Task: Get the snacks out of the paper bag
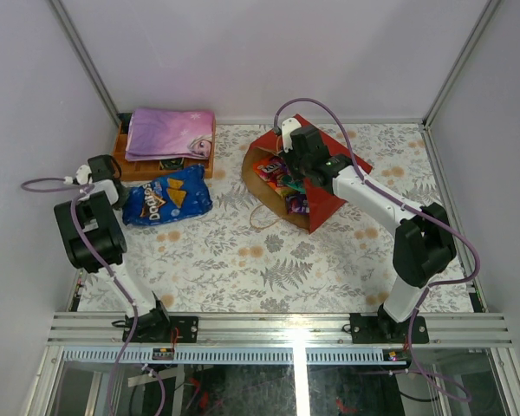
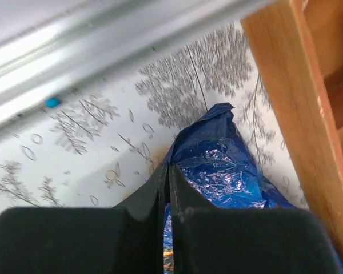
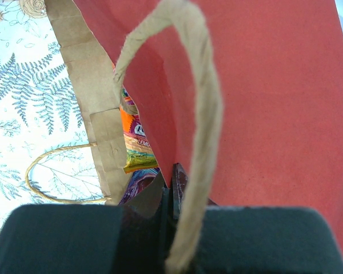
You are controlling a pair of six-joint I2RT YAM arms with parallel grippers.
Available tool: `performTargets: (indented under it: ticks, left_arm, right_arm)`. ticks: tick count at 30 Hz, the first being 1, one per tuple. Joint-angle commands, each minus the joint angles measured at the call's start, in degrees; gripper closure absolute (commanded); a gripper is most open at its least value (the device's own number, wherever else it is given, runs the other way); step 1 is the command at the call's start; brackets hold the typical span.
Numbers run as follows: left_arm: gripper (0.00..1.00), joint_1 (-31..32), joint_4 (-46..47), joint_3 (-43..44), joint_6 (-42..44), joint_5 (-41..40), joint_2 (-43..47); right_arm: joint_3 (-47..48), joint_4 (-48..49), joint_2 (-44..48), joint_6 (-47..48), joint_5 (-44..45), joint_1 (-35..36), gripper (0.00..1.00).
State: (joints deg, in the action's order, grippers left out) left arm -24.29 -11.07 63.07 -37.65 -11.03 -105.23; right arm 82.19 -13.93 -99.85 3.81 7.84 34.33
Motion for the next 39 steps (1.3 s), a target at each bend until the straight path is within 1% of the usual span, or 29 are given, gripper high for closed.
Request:
performTargets:
  ticks: [1, 2, 3, 4, 5, 7, 8, 10, 12, 13, 14, 17, 18, 19, 20, 21, 25, 28, 32, 36, 38, 39]
  left_arm:
    - [1.0, -1.81, -4.13, 5.75, 0.07, -7.73, 2.34]
    - [0.95, -2.17, -4.72, 7.1, 0.71, -7.33, 2.14]
    - [0.87, -2.46, -5.03, 8.34, 1.45, -6.47, 1.84]
    - [0.72, -2.6, -5.28, 9.35, 1.94, -5.67, 1.8]
    - [0.5, -2.65, -5.21, 9.99, 2.04, -4.6, 2.47]
    - [0.12, -1.67, -3.6, 9.72, 2.8, -2.25, 5.09]
    - [0.01, -0.24, -3.34, 9.63, 3.69, -2.58, 6.58]
    - [0.0, 3.38, -4.23, 10.41, 6.02, -3.23, 8.97]
    - [0.01, 8.63, -5.62, 11.46, 6.71, -4.04, 10.38]
    - [0.04, 11.22, -5.4, 11.07, 5.88, -3.11, 11.14]
    - [0.07, 13.42, -3.97, 9.7, 4.72, -0.34, 11.96]
    - [0.28, 17.95, 3.67, 3.08, -0.57, 8.86, 13.16]
    - [0.38, 19.15, 5.92, 1.21, -1.87, 9.76, 12.86]
    - [0.44, 20.26, 8.4, -0.4, -2.8, 10.43, 12.21]
    - [0.48, 21.04, 10.53, -1.62, -3.5, 11.31, 10.97]
    - [0.5, 21.62, 11.77, -2.13, -4.01, 12.49, 9.31]
    - [0.54, 24.42, 15.58, -4.05, -5.59, 18.06, 2.22]
    - [0.54, 27.04, 16.64, -7.13, -6.49, 16.88, 0.71]
    - [0.54, 27.56, 17.9, -11.05, -7.6, 15.77, 0.37]
    - [0.52, 27.58, 14.52, -12.38, -5.01, 13.97, 2.74]
    - [0.48, 27.62, 12.41, -12.69, -3.37, 12.24, 6.34]
    - [0.44, 27.56, 10.39, -12.64, -2.67, 10.82, 8.79]
  right_arm:
    - [1.68, 2.25, 2.19, -1.57, -2.49, 0.31, 0.97]
    - [1.67, 2.22, 2.15, -1.56, -2.52, 0.3, 0.97]
    - [1.71, 2.2, 2.14, -1.55, -2.57, 0.3, 0.97]
    - [1.82, 2.18, 2.2, -1.53, -2.61, 0.3, 0.97]
    - [1.83, 2.14, 2.11, -1.61, -2.64, 0.3, 0.97]
    - [1.9, 2.18, 2.03, -1.67, -2.65, 0.3, 0.97]
    - [1.92, 2.21, 1.97, -1.71, -2.74, 0.35, 0.97]
    - [2.04, 2.24, 1.66, -1.66, -2.76, 0.32, 0.97]
    - [2.24, 2.4, 1.34, -1.85, -3.14, 0.3, 0.96]
    - [2.56, 2.35, 1.03, -1.85, -3.41, 0.3, 0.96]
    - [2.93, 2.15, 0.66, -1.91, -3.7, 0.28, 0.96]
    - [3.52, 1.35, 0.37, -1.84, -3.82, 0.3, 0.95]
    - [3.17, 1.41, 0.53, -1.82, -3.68, 0.3, 0.96]
    - [2.92, 1.55, 0.72, -1.75, -3.67, 0.3, 0.95]
    - [2.6, 1.78, 0.94, -1.78, -3.7, 0.26, 0.95]
    - [2.48, 1.88, 1.05, -1.79, -3.85, 0.3, 0.95]
    - [2.33, 1.74, 1.2, -1.77, -3.77, 0.3, 0.95]
    - [2.09, 1.72, 1.39, -1.61, -3.38, 0.3, 0.95]
    - [2.0, 1.89, 1.49, -1.56, -3.46, 0.3, 0.95]
    - [1.96, 1.8, 1.59, -1.52, -3.37, 0.3, 0.95]
    - [1.85, 1.89, 1.64, -1.61, -3.56, 0.28, 0.95]
    - [1.91, 1.89, 1.66, -1.6, -3.66, 0.32, 0.95]
